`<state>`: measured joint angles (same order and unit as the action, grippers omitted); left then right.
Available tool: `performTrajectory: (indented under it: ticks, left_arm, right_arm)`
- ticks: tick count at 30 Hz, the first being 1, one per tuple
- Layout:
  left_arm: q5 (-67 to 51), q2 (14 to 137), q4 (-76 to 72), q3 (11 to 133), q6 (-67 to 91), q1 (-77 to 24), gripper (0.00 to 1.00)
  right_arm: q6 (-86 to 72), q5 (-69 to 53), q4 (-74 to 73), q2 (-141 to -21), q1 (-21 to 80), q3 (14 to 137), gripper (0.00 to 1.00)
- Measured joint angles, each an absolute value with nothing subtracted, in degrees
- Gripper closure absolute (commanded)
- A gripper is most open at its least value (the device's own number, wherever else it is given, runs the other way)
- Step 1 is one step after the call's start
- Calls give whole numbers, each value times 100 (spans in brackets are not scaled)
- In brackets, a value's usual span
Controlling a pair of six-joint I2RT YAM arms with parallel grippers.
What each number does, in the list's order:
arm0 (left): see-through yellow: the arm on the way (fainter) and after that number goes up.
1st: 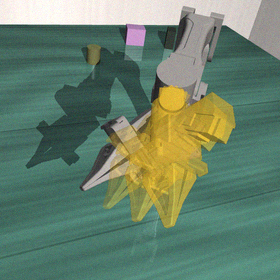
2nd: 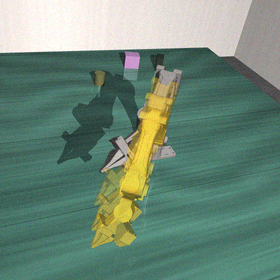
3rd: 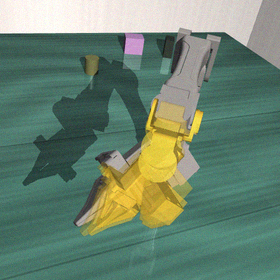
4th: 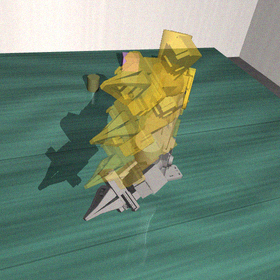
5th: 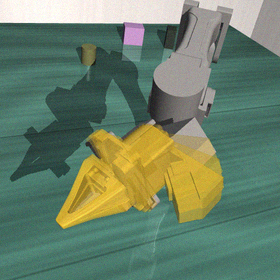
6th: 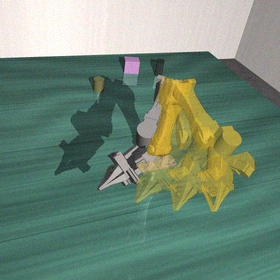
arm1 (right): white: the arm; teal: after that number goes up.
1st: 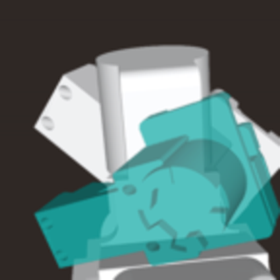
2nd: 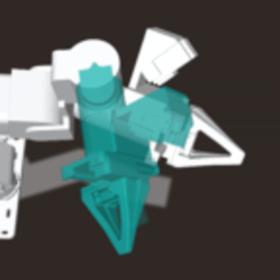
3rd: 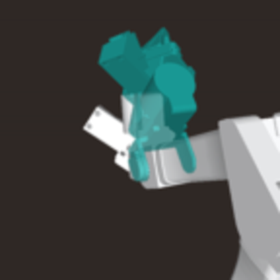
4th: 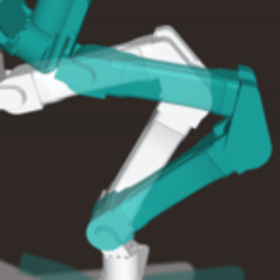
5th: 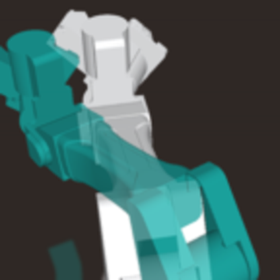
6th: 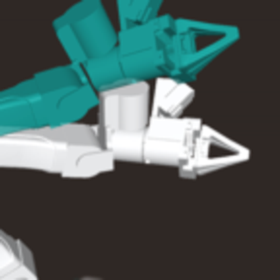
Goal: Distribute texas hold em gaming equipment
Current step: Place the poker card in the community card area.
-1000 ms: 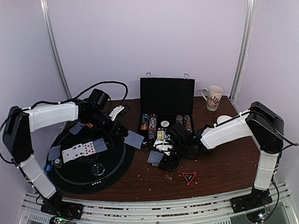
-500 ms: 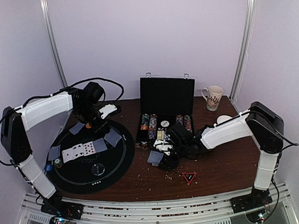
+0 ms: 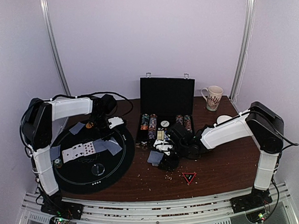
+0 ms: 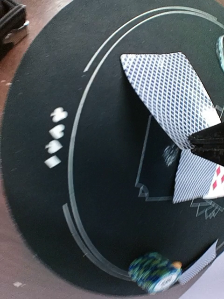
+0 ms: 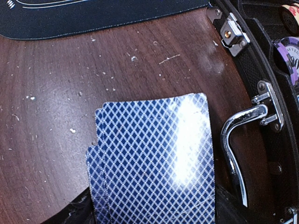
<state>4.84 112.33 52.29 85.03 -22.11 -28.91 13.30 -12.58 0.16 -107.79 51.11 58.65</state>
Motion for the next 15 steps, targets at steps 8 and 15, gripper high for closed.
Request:
performTrajectory:
  ticks: [8,15]
  left_arm:
    - [1013,11246,4493,8399,-2939,-3089,100]
    - [1459,11430,3955,8206,-3470,-3098,100]
  right_arm:
    - [1317,-1258,23,-10777,5111,5859,20]
    - [1293,-1258,36,-10777,5111,5850,20]
